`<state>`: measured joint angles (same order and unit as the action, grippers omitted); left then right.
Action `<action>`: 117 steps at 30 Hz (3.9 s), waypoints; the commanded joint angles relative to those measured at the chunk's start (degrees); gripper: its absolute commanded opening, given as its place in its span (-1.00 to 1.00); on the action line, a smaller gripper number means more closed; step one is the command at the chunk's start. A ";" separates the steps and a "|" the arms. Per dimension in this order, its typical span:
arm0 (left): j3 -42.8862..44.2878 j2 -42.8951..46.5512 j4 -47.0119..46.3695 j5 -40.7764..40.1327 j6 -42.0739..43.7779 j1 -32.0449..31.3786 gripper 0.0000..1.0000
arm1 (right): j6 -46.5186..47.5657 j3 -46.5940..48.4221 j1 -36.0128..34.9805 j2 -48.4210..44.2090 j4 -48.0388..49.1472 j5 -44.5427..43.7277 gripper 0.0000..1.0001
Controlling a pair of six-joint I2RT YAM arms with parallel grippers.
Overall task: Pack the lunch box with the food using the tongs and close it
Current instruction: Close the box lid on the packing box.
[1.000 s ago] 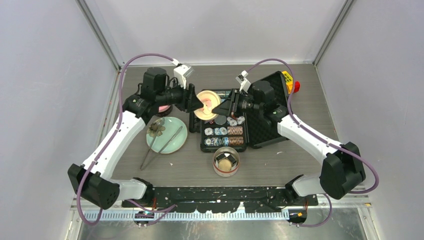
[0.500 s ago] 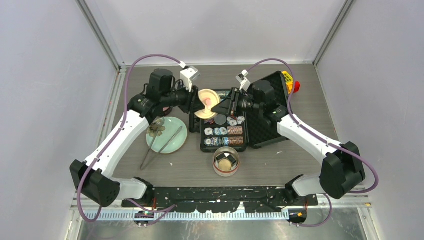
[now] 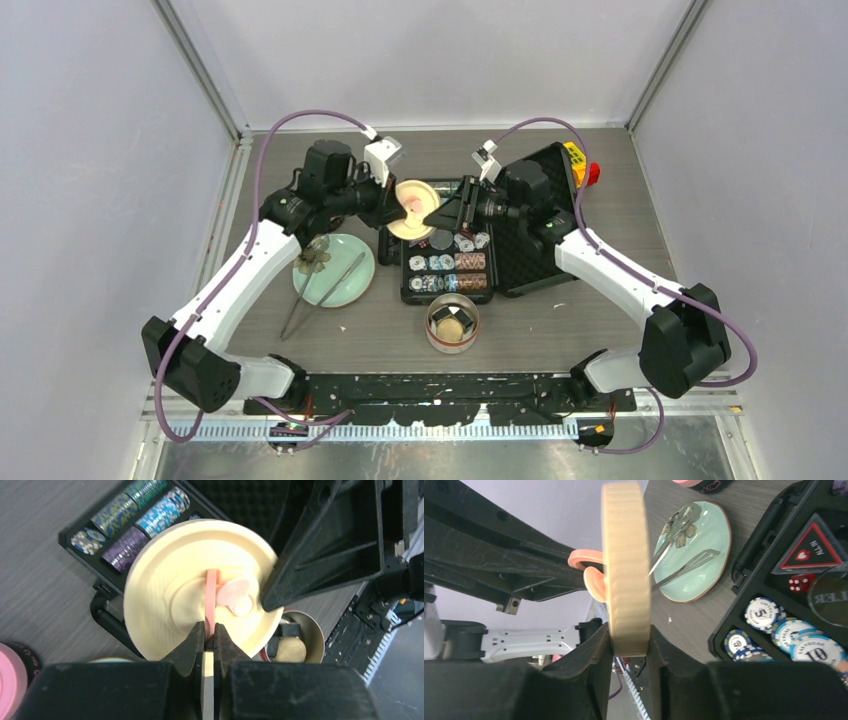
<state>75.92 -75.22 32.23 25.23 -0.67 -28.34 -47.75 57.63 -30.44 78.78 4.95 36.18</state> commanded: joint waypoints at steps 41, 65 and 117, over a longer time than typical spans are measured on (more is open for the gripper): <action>7.14 -20.25 20.33 6.50 14.58 -26.53 -1.00 | 10.25 -2.44 47.25 -15.55 -11.19 24.11 0.79; 6.96 -22.22 18.88 -1.42 13.76 -28.00 -1.00 | 10.32 -4.62 47.37 -16.73 -9.70 24.55 0.79; 1.34 -17.90 16.44 -4.12 20.05 -28.26 -0.45 | 9.69 -5.42 47.33 -16.66 -8.93 25.30 0.79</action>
<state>76.34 -95.96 47.97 21.43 15.90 -56.29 -37.69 52.01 16.64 63.24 -6.85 60.58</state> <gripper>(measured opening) 0.274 0.893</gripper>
